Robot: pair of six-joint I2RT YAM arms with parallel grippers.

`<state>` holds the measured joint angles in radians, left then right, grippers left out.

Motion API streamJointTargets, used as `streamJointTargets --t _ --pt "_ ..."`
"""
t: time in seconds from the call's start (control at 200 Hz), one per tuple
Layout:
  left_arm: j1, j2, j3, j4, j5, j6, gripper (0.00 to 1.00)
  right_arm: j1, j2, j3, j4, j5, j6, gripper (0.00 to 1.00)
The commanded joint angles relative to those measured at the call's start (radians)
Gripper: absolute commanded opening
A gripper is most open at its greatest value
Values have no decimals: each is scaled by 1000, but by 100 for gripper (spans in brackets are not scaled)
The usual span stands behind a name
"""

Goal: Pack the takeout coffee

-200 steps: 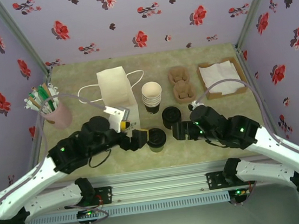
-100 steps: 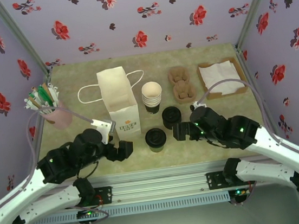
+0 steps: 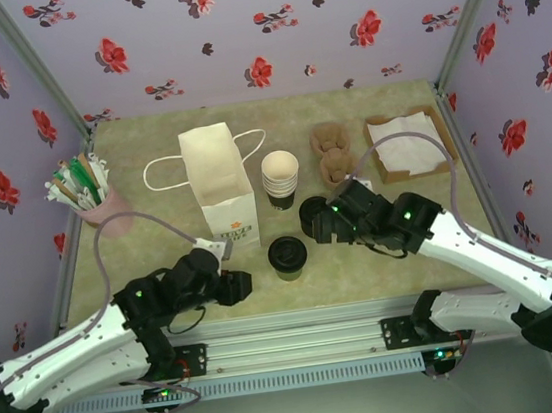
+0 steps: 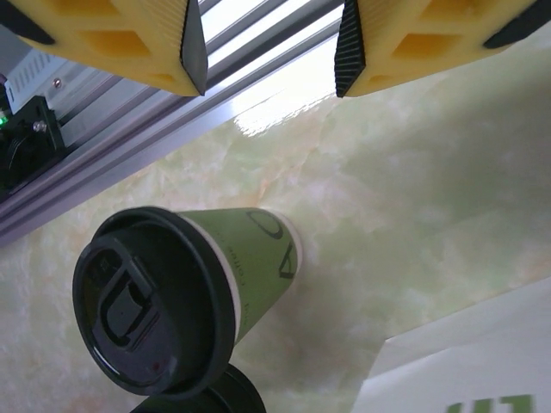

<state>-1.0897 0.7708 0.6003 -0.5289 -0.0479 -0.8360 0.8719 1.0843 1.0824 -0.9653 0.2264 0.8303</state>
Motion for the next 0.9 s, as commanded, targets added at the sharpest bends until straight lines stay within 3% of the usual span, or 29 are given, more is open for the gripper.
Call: streamJointTargets --t 0.0,0.37,0.895 --pt "-17 45 -21 160 -14 -29 44 -45 31 52 -54 64 14 99" --pt "-46 219 -7 318 -44 -6 39 -105 42 37 -50 77 24 99" --pt "-67 381 66 403 -27 32 39 -139 29 -11 -32 17 11 99"
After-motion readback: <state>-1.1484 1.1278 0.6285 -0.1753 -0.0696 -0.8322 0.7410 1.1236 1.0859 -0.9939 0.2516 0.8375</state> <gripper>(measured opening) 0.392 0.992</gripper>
